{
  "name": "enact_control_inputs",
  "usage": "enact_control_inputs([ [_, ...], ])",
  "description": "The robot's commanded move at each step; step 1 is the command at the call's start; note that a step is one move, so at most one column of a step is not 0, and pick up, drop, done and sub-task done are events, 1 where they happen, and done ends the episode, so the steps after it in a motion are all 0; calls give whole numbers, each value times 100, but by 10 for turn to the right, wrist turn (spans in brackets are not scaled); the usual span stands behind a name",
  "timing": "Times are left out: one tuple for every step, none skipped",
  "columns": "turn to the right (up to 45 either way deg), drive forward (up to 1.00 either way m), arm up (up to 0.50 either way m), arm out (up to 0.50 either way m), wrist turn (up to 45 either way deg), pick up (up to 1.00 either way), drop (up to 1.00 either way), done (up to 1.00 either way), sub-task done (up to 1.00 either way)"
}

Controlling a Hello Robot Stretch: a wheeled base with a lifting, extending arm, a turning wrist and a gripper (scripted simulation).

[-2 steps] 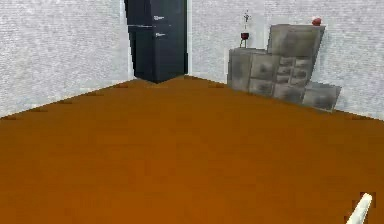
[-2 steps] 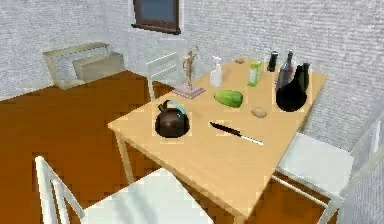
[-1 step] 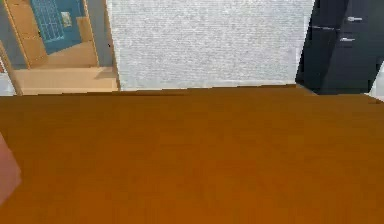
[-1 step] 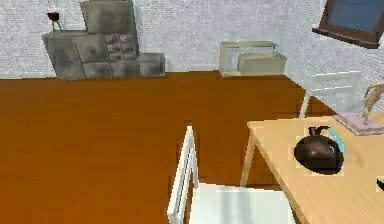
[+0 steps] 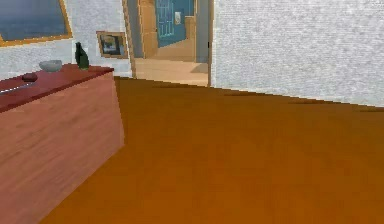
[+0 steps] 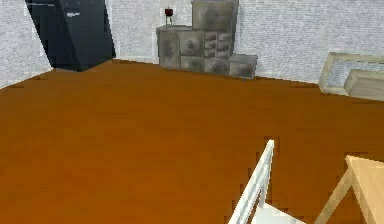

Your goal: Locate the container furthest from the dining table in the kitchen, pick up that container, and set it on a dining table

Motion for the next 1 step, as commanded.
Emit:
enact_control_inputs([
  [0,10,0,0,0,0,0,0,0],
])
